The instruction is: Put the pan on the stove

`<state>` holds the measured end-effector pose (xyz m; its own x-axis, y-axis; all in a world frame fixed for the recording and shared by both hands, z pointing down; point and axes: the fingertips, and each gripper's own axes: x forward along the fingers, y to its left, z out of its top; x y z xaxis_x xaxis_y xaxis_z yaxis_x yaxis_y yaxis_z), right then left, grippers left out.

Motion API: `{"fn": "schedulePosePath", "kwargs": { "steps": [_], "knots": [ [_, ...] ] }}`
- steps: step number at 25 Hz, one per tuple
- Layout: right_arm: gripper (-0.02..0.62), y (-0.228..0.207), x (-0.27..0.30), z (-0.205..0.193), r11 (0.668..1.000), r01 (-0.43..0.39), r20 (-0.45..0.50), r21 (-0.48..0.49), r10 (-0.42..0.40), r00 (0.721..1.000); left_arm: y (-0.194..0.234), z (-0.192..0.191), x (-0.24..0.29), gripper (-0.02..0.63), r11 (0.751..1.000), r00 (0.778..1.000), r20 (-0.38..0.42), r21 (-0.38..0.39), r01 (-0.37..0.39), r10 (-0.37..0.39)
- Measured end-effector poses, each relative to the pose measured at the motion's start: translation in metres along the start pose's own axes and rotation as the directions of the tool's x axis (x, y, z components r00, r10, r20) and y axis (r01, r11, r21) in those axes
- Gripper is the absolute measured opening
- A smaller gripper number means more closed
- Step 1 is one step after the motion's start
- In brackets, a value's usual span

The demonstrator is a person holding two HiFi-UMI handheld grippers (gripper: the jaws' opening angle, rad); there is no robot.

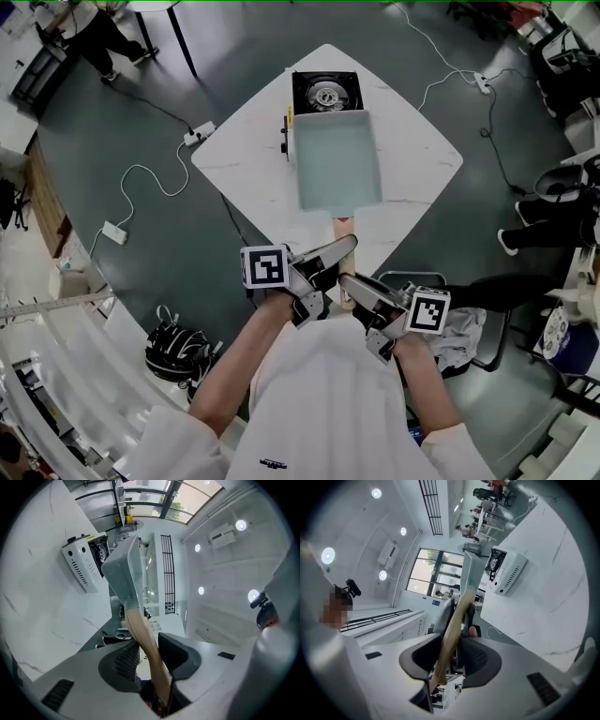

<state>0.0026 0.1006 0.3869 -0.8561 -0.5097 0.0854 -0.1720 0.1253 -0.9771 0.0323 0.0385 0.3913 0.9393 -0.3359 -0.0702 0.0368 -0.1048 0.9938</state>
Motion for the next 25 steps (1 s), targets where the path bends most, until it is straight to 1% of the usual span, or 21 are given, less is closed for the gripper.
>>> {"fn": "schedulePosePath", "kwargs": {
  "steps": [3,6,9,12,18,22,25],
  "knots": [
    [0.132,0.002,0.013,0.016,1.0,-0.003,0.002,0.008,0.003,1.0,0.002,0.02,0.003,0.127,1.0,1.0,0.006,0.015,-0.01,0.01],
    [0.132,-0.002,0.02,0.029,1.0,-0.003,-0.005,0.011,0.003,1.0,0.002,0.035,0.009,0.127,1.0,1.0,0.017,0.025,-0.001,0.001],
    [0.133,-0.004,0.023,0.037,1.0,-0.011,-0.016,0.013,0.011,1.0,0.004,0.042,0.013,0.127,1.0,1.0,0.026,-0.002,-0.002,0.002],
    [0.133,-0.013,0.025,0.046,1.0,0.002,-0.041,-0.013,-0.002,0.999,0.015,0.05,0.017,0.127,0.999,0.999,0.03,-0.029,-0.022,0.023],
    [0.135,-0.031,0.041,0.082,1.0,0.0,-0.044,-0.022,-0.001,0.999,0.036,0.085,0.035,0.127,0.998,0.998,0.029,0.007,-0.059,0.059],
    [0.133,-0.041,0.056,0.102,1.0,-0.013,-0.04,-0.019,0.013,0.999,0.045,0.109,0.044,0.127,0.998,0.998,0.017,0.03,-0.056,0.056],
    [0.133,-0.052,0.07,0.118,1.0,-0.019,-0.038,-0.006,0.019,0.999,0.054,0.129,0.049,0.127,0.998,0.998,0.016,0.027,-0.056,0.055]
  ]
}}
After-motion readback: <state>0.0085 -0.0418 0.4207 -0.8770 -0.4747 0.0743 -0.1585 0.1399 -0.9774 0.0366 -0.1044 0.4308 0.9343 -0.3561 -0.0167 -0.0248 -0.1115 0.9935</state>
